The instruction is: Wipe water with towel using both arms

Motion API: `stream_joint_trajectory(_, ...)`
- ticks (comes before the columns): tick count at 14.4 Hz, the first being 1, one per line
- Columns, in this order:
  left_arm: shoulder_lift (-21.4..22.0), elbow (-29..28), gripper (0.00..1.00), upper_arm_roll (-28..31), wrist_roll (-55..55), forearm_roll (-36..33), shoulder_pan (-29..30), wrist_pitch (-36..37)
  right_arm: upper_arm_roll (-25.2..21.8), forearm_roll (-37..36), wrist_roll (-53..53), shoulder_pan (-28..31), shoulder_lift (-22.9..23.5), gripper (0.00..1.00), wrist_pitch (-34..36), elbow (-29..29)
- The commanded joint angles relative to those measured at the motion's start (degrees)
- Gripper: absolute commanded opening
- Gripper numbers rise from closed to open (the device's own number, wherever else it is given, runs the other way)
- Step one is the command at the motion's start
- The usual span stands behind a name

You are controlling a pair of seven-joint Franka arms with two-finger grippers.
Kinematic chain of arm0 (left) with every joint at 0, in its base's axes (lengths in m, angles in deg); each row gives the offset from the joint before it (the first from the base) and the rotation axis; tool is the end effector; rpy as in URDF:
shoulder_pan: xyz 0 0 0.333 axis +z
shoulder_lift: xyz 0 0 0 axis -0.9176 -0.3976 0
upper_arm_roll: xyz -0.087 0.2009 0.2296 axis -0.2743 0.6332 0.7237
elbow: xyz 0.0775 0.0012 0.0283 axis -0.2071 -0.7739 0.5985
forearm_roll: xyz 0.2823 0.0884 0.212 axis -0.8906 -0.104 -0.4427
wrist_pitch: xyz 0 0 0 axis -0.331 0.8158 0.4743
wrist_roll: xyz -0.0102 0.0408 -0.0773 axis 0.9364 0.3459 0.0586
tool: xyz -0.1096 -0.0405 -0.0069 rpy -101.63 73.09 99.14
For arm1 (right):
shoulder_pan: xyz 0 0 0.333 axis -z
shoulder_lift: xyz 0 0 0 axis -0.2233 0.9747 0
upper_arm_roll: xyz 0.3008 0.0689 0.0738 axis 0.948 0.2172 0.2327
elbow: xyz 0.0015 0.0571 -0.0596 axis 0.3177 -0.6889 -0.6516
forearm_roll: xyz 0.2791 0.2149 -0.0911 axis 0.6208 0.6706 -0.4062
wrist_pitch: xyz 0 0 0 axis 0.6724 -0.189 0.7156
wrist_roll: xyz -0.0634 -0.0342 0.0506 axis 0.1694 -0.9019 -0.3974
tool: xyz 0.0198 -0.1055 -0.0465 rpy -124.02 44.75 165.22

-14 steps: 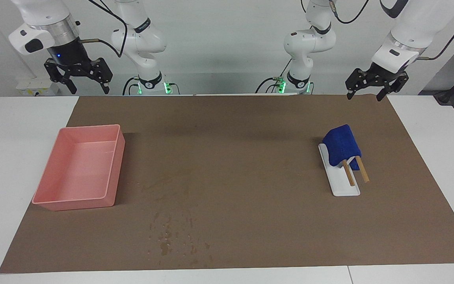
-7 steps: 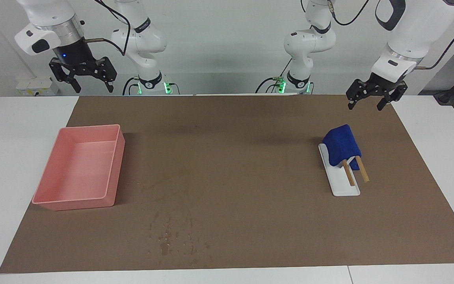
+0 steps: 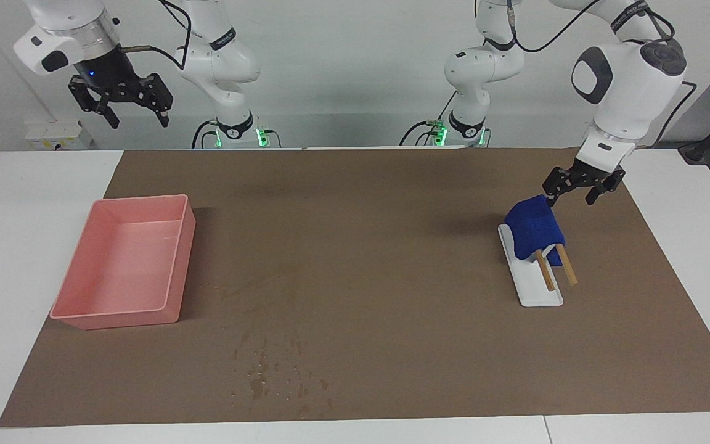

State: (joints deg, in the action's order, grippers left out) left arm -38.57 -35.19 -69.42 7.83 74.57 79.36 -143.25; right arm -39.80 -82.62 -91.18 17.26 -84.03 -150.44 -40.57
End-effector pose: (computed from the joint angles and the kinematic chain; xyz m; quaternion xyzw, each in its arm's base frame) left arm 0.5109 0.0287 0.4906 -0.9991 0.0010 -0.0422 0.0037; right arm 0.4643 -0.0146 0.6598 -0.9996 -0.0022 0.0272 0.0015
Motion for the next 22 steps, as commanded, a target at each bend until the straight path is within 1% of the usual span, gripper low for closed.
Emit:
stream_joint_trajectory(1,-0.7,-3.1,0.97,-0.6,-0.3,-0.7,2.2,-4.4,0.4,2.6,7.0,0.2,-2.7,1.00,-4.8,-5.3)
stream_joint_trajectory(2,-0.8,-4.0,0.93,-0.6,-0.2,-0.6,2.2,-4.8,0.3,5.3,14.5,0.1,-2.7,1.00,-5.1,-5.6)
stream_joint_trajectory(3,-0.6,-4.7,0.90,-0.6,0.1,-0.5,2.0,-4.8,0.4,7.1,19.1,0.0,-2.7,1.00,-5.3,-5.9)
stream_joint_trajectory(5,-0.5,-6.1,0.84,-0.8,2.2,-0.5,1.3,-5.9,0.7,9.7,23.7,-0.2,-2.7,1.00,-5.4,-5.9)
stream_joint_trajectory(6,-0.5,-6.6,0.80,-0.8,2.5,-0.5,1.2,-6.2,0.9,11.8,28.1,-0.2,-2.7,1.00,-6.2,-6.5)
stream_joint_trajectory(8,-0.5,-6.8,0.75,-0.8,2.6,-0.3,0.8,-6.4,1.0,14.5,35.2,-2.3,-2.9,1.00,-8.6,-8.1)
stream_joint_trajectory(12,-0.5,-9.1,0.67,-0.8,2.6,-0.2,0.4,-9.1,1.0,17.8,44.2,-3.1,-3.8,1.00,-10.0,-11.8)
stream_joint_trajectory(13,-0.5,-9.2,0.65,-0.8,2.6,-0.2,0.4,-9.2,1.0,19.2,46.2,-3.2,-4.0,1.00,-12.1,-12.6)
stream_joint_trajectory(15,-0.5,-9.1,0.51,-0.8,2.6,-0.2,0.4,-9.1,1.0,22.5,53.9,-3.9,-3.9,1.00,-15.0,-13.1)
stream_joint_trajectory(18,-0.8,-8.6,0.31,-0.8,2.7,-0.2,0.4,-9.1,1.0,24.3,60.6,-6.2,-4.0,1.00,-19.4,-16.1)
stream_joint_trajectory(21,-0.8,-8.4,0.03,-0.8,2.8,-0.2,0.4,-9.1,1.0,25.0,64.0,-9.3,-3.8,1.00,-25.9,-19.3)
stream_joint_trajectory(22,-0.8,-8.4,0.00,-0.8,2.8,-0.2,0.4,-9.1,1.0,25.1,64.5,-9.4,-3.6,1.00,-27.5,-19.6)
